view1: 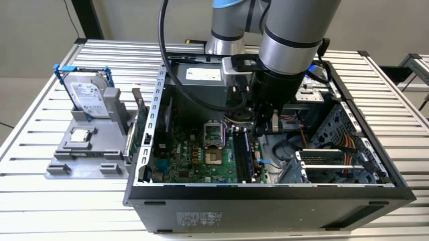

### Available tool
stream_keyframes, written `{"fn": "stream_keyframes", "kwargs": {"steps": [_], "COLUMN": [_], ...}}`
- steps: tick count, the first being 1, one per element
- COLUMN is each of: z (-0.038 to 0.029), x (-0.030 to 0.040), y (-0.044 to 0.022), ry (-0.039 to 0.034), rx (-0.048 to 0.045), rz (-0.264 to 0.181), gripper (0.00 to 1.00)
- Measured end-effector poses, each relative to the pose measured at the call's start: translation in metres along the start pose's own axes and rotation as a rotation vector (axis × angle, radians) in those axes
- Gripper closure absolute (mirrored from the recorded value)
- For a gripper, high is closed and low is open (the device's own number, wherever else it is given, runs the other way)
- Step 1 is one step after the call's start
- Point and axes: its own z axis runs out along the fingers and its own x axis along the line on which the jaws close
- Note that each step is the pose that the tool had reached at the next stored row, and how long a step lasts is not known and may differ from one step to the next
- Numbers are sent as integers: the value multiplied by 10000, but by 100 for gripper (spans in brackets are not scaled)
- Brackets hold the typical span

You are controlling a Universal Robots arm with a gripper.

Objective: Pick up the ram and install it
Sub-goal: 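Press down the ram until it locks into place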

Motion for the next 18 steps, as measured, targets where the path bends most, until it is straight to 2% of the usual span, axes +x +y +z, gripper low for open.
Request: {"fn": "stream_keyframes", "kwargs": {"steps": [3, 12, 18], "z": [-43, -234, -318], "x": [0, -2, -2], "y": [0, -2, -3], "ry": [0, 0, 5], "rx": [0, 0, 0], "rz": [0, 0, 0], "gripper": [100, 100, 100]}}
